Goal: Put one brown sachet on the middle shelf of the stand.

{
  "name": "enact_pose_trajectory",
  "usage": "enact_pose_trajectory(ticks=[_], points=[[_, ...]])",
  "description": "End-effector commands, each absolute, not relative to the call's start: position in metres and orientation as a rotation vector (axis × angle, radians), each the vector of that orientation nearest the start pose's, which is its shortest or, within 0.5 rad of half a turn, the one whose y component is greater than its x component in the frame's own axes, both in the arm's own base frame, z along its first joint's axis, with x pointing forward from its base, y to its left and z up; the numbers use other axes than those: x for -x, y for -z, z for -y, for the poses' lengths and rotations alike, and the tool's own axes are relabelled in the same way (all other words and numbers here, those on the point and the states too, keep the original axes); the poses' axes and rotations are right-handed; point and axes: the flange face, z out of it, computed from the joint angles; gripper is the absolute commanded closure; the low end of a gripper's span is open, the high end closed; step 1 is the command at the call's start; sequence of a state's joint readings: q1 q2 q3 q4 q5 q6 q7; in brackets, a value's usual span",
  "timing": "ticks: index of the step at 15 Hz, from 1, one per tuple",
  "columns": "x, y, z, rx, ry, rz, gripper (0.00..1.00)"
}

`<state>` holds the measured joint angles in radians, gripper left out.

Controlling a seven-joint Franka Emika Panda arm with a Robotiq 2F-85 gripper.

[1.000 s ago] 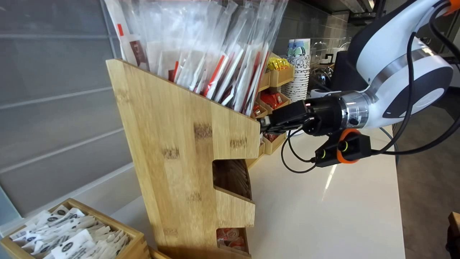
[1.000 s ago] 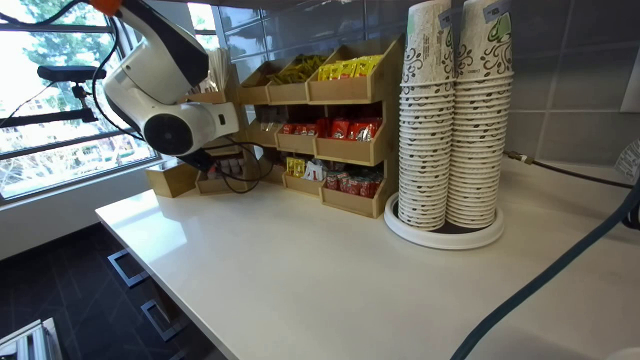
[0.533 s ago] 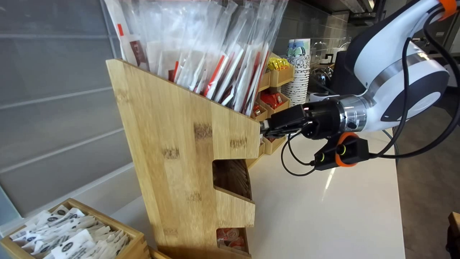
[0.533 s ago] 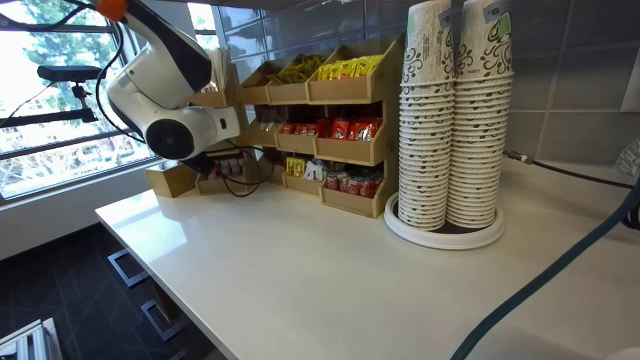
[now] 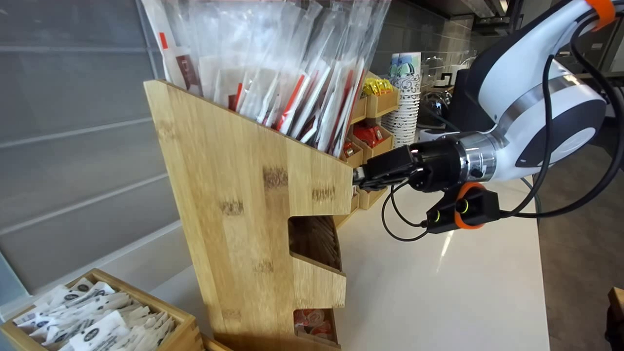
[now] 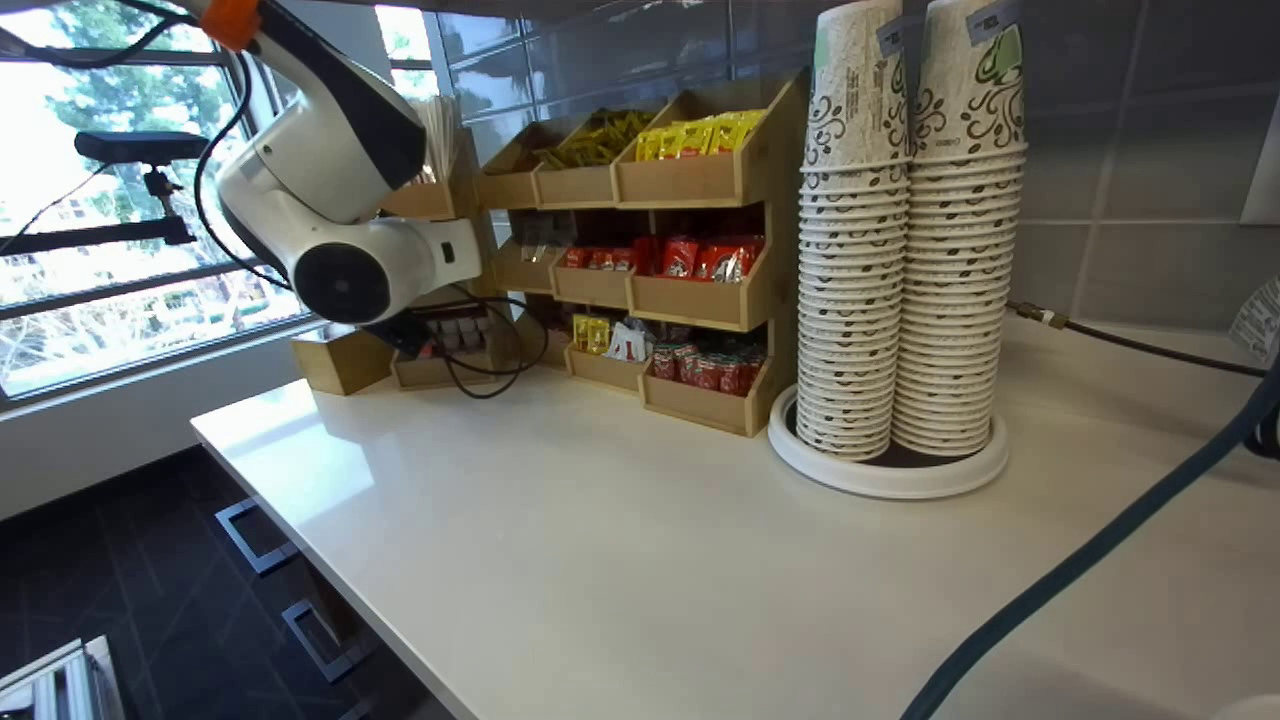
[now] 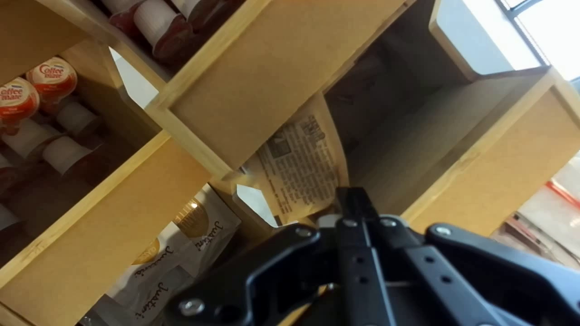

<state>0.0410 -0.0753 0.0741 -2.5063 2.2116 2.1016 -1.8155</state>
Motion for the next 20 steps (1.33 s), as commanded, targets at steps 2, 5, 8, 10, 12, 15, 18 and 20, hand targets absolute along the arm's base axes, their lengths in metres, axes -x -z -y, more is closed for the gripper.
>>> enact_pose_trajectory(ticks=[2, 5, 8, 10, 12, 15, 18, 20], points=[[-0.475, -0.334, -0.095, 1.769, 1.113, 0.122, 1.00], [-0.473, -0.333, -0.095, 1.800, 1.099, 0.136, 1.00], [-0.473, -0.333, -0.094, 1.831, 1.087, 0.154, 1.00], [-0.473, -0.334, -0.093, 1.839, 1.086, 0.157, 0.72], [-0.474, -0.336, -0.092, 1.845, 1.086, 0.164, 0.69], [-0.475, -0.343, -0.091, 1.854, 1.089, 0.183, 0.49], [-0.475, -0.351, -0.087, 1.898, 1.076, 0.203, 0.28], [-0.474, -0.355, -0.083, 1.944, 1.056, 0.217, 0.14]])
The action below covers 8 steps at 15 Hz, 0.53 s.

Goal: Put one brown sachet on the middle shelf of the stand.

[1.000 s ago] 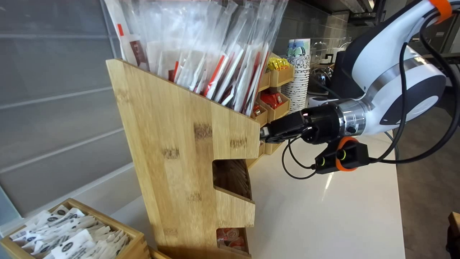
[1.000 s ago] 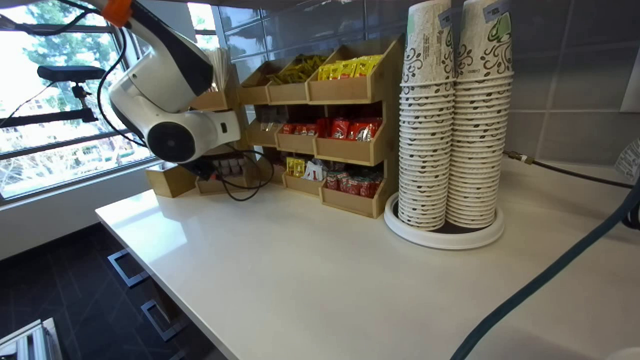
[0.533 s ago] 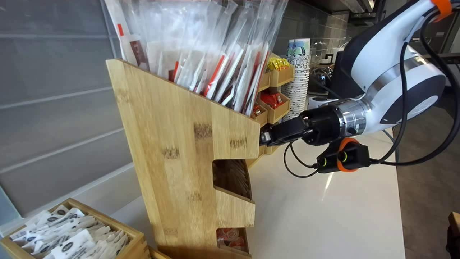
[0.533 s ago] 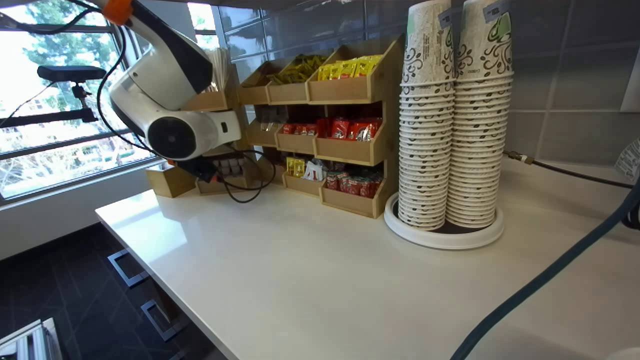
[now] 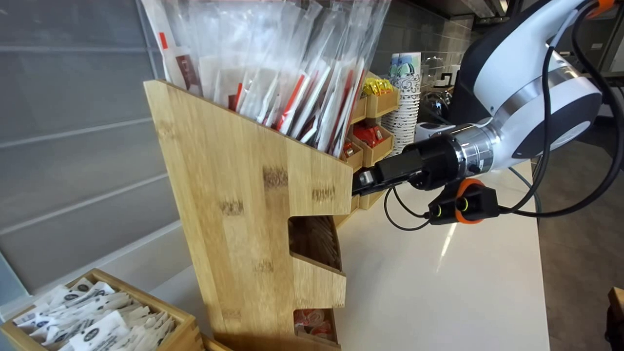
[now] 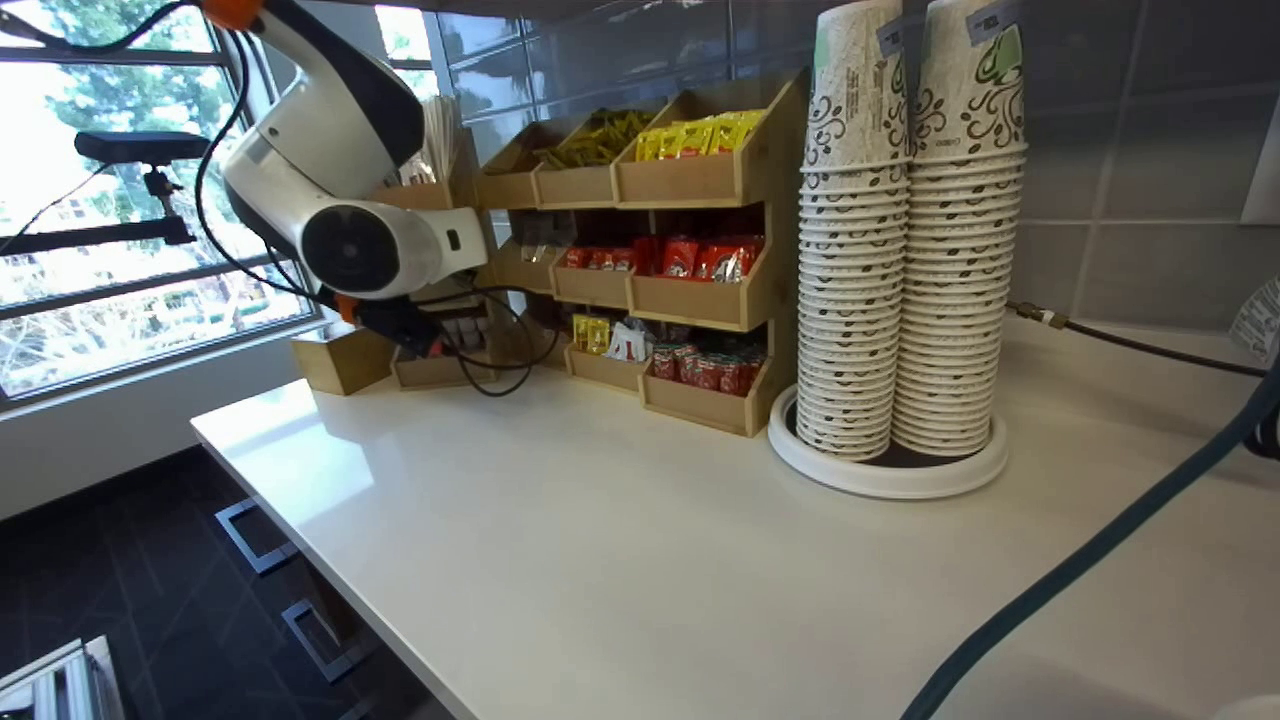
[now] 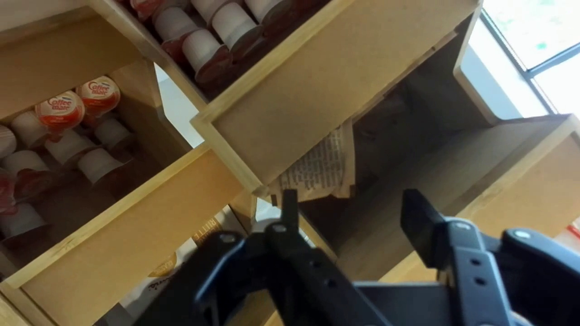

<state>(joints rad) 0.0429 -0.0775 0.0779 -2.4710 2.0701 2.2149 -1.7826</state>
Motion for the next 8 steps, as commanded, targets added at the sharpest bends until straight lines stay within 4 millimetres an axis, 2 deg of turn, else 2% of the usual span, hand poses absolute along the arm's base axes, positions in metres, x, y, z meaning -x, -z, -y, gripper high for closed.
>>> enact_pose_trajectory(ticks=[1, 2, 3, 8], points=[[-0.473, -0.357, -0.081, 1.965, 1.042, 0.222, 0.08], [-0.471, -0.359, -0.079, 1.983, 1.023, 0.237, 0.02], [-0.469, -0.362, -0.078, 2.000, 1.004, 0.248, 0.00], [-0.461, -0.383, -0.075, 2.047, 0.848, 0.374, 0.00]])
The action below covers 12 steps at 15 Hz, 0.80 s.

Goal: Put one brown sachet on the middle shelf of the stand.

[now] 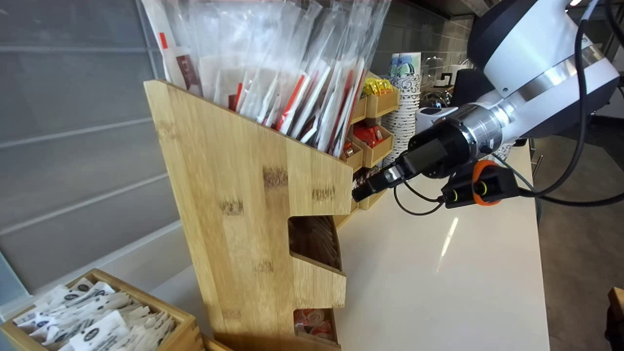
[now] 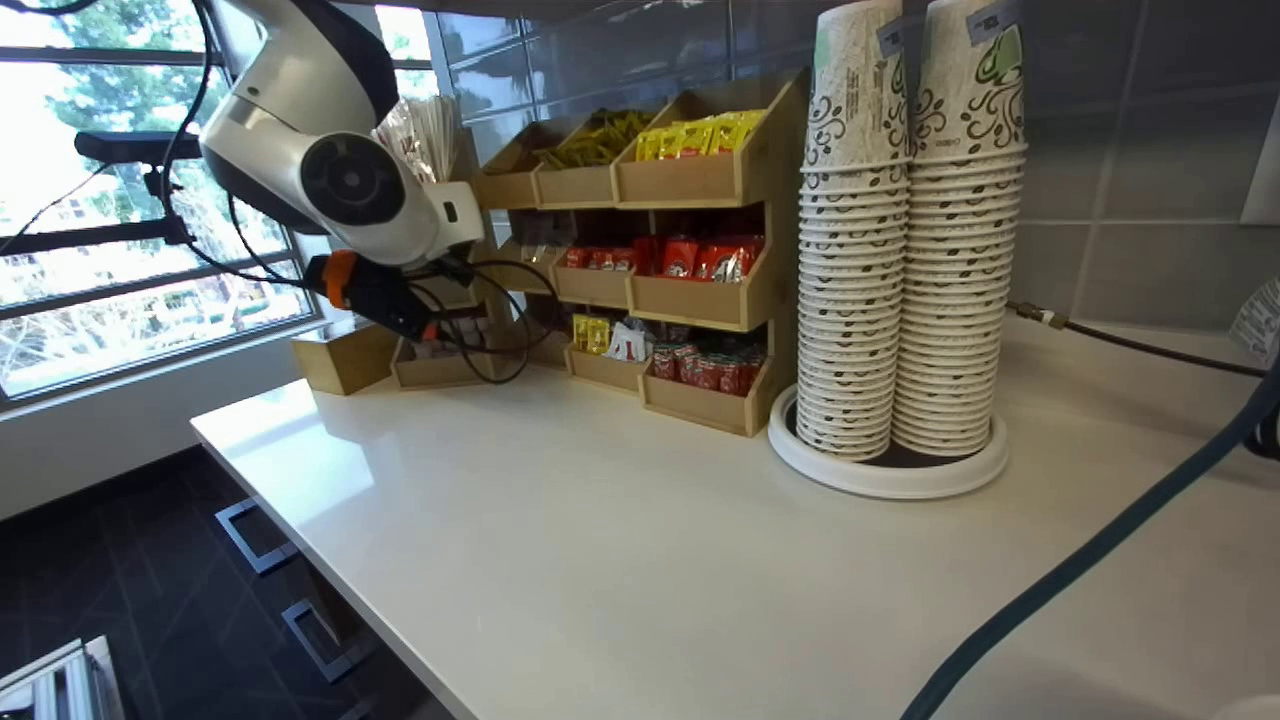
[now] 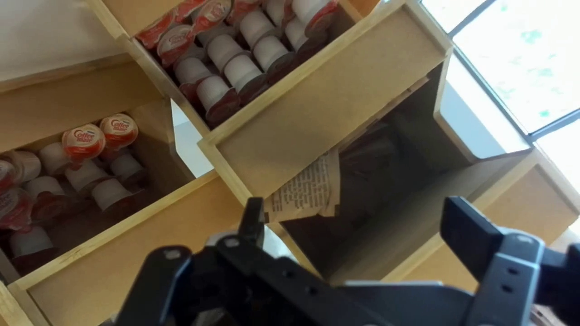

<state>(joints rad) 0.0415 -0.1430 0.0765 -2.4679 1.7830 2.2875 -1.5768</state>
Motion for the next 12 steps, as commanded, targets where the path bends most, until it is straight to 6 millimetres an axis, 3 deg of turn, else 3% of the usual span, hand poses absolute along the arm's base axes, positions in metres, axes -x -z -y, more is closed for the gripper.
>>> enact_pose_trajectory(ticks=[1, 6, 11, 12], points=[[-0.459, -0.388, -0.075, 2.055, 0.811, 0.412, 0.00], [-0.452, -0.422, -0.060, 2.149, 0.746, 0.513, 0.00], [-0.442, -0.454, -0.039, 2.233, 0.808, 0.558, 0.00], [-0.452, -0.440, -0.046, 2.199, 0.785, 0.553, 0.00]])
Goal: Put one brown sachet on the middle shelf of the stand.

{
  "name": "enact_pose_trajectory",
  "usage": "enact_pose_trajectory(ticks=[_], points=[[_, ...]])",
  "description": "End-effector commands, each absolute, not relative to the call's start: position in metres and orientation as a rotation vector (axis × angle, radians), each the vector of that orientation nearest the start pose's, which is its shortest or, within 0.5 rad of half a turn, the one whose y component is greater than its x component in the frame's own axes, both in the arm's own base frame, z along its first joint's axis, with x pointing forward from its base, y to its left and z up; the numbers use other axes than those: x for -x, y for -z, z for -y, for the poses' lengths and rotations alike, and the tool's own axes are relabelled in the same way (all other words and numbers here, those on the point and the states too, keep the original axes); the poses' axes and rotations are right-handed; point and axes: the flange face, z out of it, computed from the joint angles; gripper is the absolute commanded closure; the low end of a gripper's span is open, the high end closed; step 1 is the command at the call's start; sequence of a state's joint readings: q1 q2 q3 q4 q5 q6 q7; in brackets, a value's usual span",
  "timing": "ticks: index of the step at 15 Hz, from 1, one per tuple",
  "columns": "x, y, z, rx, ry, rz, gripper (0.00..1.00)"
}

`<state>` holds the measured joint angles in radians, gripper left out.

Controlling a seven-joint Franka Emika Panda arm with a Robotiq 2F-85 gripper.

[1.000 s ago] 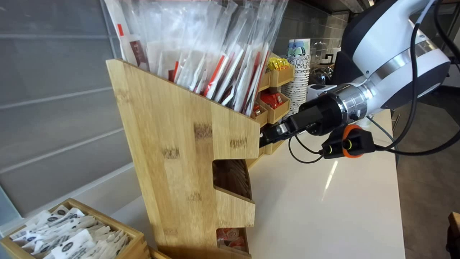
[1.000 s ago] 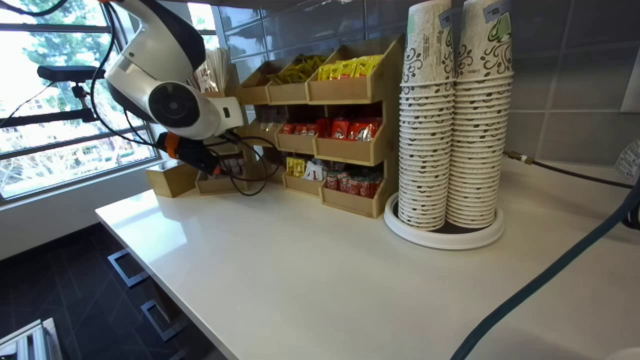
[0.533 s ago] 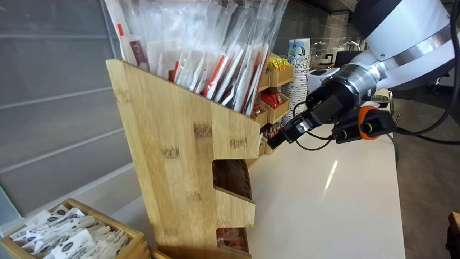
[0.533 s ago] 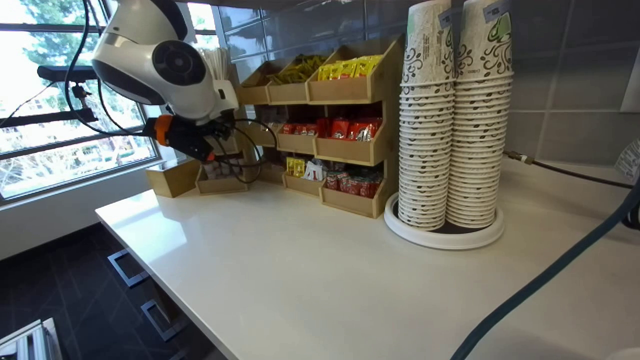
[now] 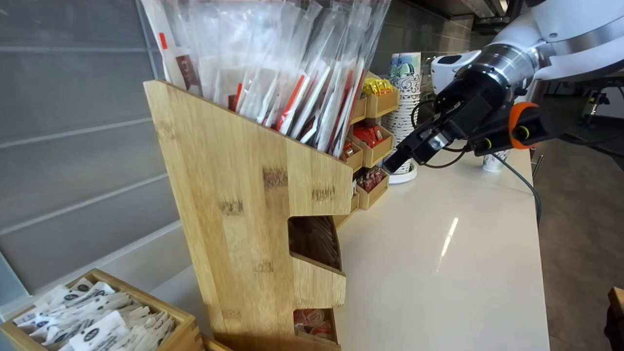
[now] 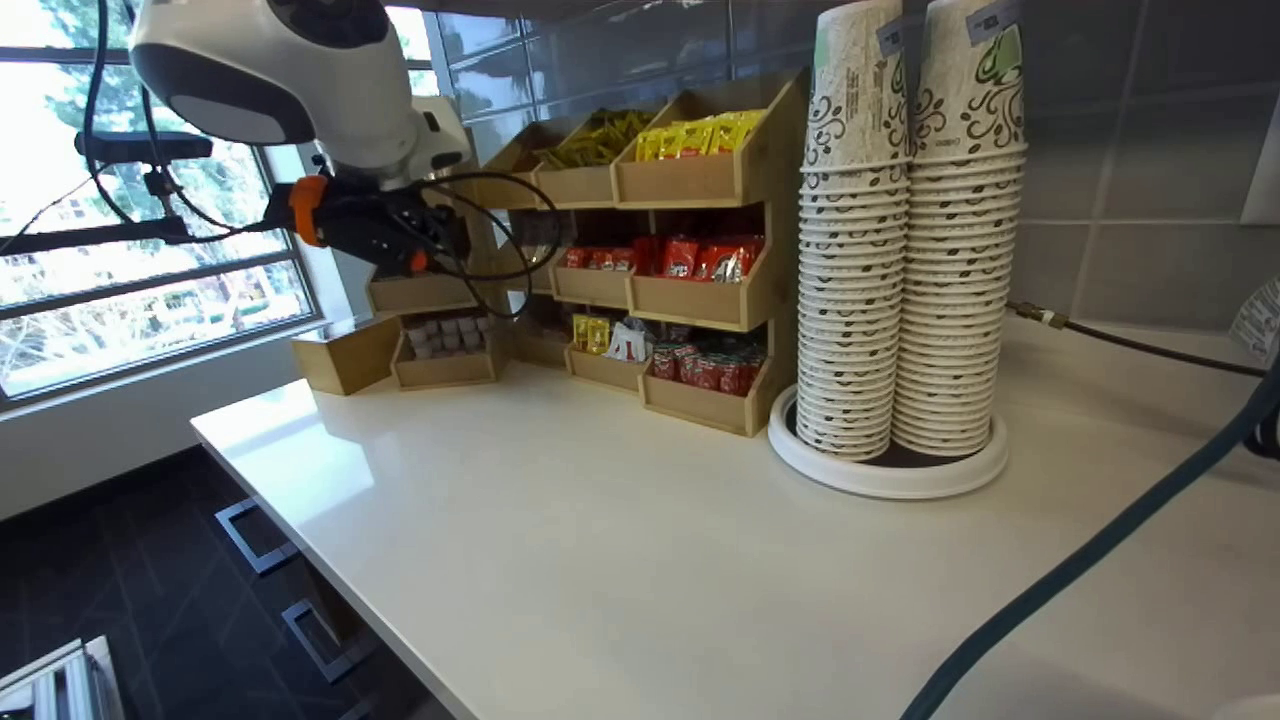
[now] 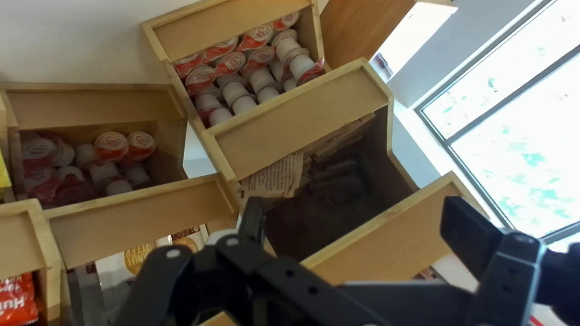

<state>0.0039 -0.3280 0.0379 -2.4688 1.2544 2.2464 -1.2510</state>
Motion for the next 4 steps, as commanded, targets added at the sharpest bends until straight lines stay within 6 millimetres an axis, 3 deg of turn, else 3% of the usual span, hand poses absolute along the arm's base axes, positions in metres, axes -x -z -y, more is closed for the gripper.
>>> enact_pose_trajectory(ticks=[1, 4], points=[[-0.4507, -0.4462, -0.0429, 2.205, 0.799, 0.559, 0.00], [-0.4476, -0.4520, -0.0406, 2.206, 0.815, 0.564, 0.00]])
